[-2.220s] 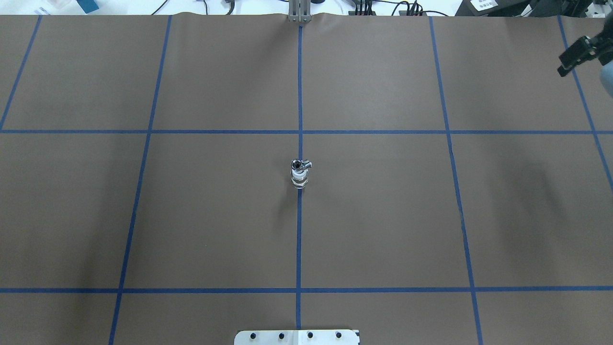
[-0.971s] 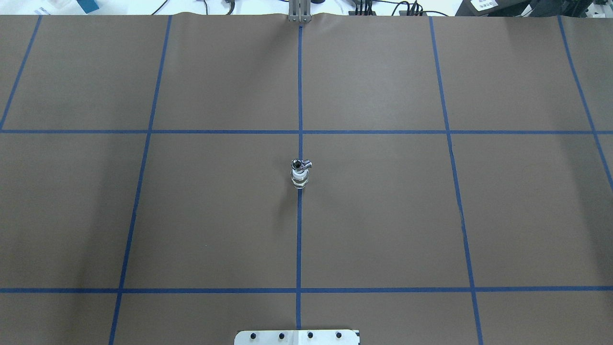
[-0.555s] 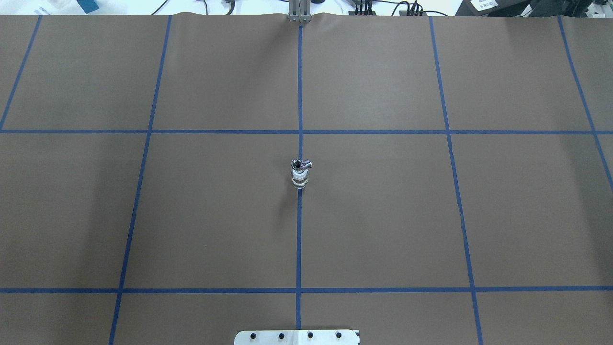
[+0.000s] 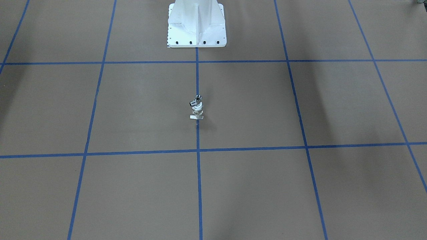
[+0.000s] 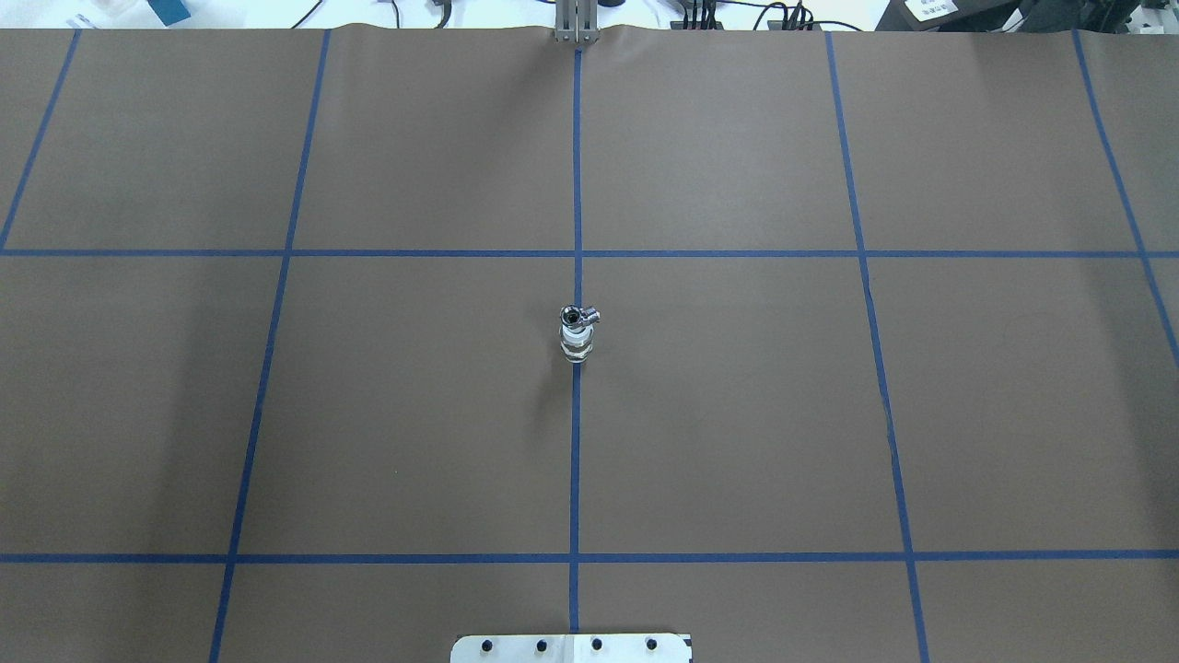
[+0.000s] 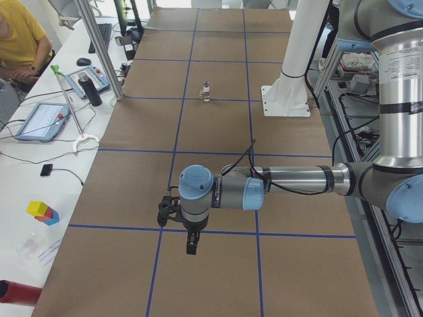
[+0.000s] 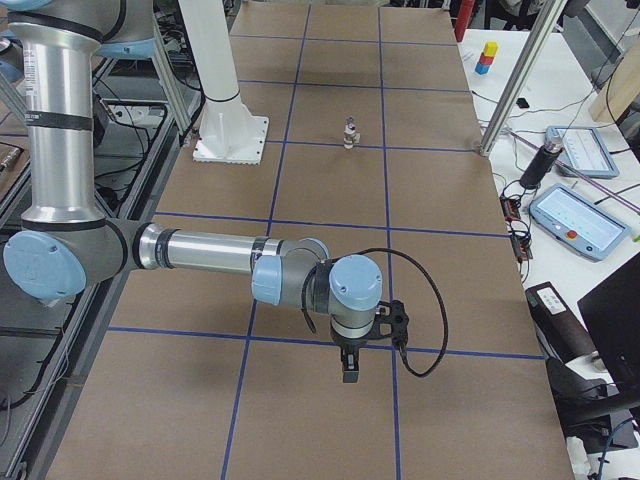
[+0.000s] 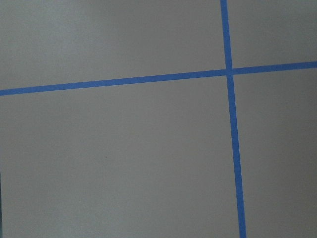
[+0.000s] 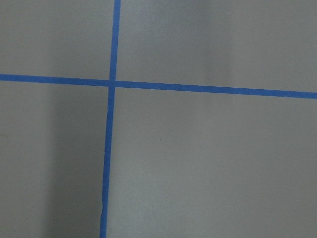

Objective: Assemble PPR valve and pipe with both arms

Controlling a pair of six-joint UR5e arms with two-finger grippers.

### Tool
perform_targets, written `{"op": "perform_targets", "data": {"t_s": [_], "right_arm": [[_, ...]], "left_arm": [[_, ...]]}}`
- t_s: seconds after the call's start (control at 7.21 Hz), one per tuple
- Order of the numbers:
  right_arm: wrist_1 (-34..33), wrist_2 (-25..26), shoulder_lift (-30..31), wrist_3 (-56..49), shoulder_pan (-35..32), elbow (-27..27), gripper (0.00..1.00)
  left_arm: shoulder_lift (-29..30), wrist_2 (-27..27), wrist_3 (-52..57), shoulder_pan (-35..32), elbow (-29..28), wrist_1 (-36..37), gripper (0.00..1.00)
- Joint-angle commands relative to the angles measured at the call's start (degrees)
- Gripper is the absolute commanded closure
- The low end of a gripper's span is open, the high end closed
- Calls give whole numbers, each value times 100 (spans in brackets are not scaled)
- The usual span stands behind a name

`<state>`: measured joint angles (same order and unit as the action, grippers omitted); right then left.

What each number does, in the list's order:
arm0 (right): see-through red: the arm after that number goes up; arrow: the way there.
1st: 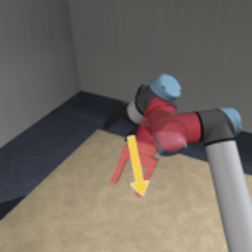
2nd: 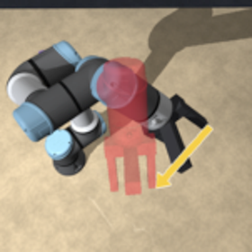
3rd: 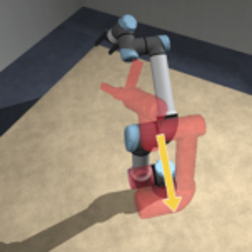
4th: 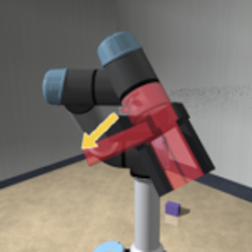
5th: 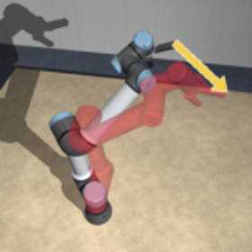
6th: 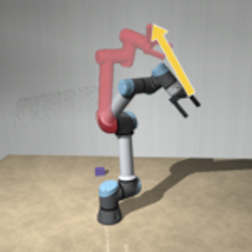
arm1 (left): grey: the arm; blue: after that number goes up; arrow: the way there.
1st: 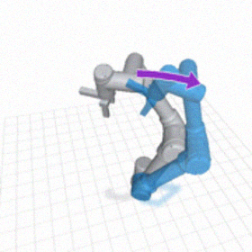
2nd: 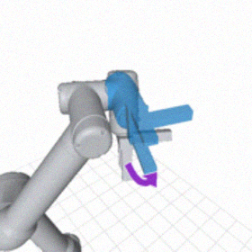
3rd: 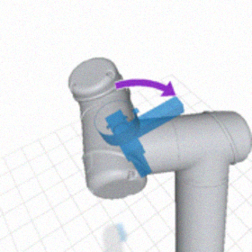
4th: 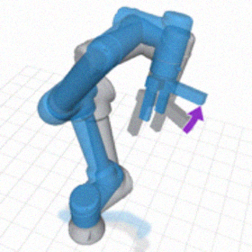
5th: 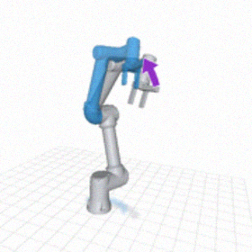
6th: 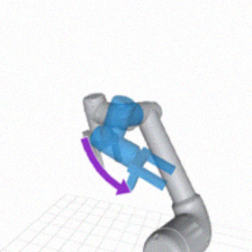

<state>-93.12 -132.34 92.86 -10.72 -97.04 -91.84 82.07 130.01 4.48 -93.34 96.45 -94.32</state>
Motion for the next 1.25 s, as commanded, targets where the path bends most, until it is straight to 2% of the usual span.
{"op": "perform_targets", "data": {"t_s": [0.0, 1.11], "right_arm": [[22, -20, 12, 0, 1, 0, 0], [110, -29, 82, -26, 1, 0, 0]], "left_arm": [[-51, 7, 0, 0, -3, -7, 0], [-104, -2, 0, 0, 6, -7, 0]]}}
